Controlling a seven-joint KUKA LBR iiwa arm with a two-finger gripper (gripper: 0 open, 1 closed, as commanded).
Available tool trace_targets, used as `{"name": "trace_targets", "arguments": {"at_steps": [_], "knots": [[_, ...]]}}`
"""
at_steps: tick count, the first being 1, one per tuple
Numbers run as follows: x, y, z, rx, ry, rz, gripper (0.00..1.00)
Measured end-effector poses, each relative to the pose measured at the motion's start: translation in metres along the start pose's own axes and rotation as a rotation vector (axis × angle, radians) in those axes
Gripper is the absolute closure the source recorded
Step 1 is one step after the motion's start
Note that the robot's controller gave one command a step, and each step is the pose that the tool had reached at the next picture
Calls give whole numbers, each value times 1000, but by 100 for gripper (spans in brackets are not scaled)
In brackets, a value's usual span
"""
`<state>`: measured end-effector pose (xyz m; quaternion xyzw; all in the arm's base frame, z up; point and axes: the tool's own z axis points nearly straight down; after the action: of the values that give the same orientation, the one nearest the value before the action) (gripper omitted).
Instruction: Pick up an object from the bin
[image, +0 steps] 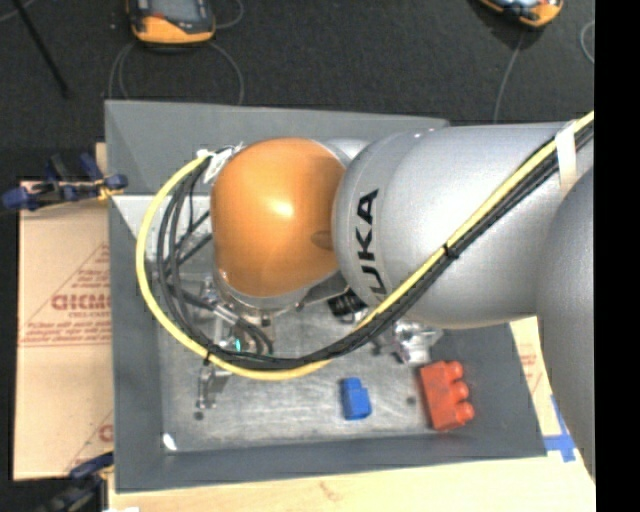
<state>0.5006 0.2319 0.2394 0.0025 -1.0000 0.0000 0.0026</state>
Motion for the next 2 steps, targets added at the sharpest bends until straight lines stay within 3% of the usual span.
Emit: {"name": "trace_targets", "arguments": {"at_steps": [1,2], "knots": [[-11,-97,82,5,-1,-115,0],[-66,-147,112,3,-10,-191,0]]}}
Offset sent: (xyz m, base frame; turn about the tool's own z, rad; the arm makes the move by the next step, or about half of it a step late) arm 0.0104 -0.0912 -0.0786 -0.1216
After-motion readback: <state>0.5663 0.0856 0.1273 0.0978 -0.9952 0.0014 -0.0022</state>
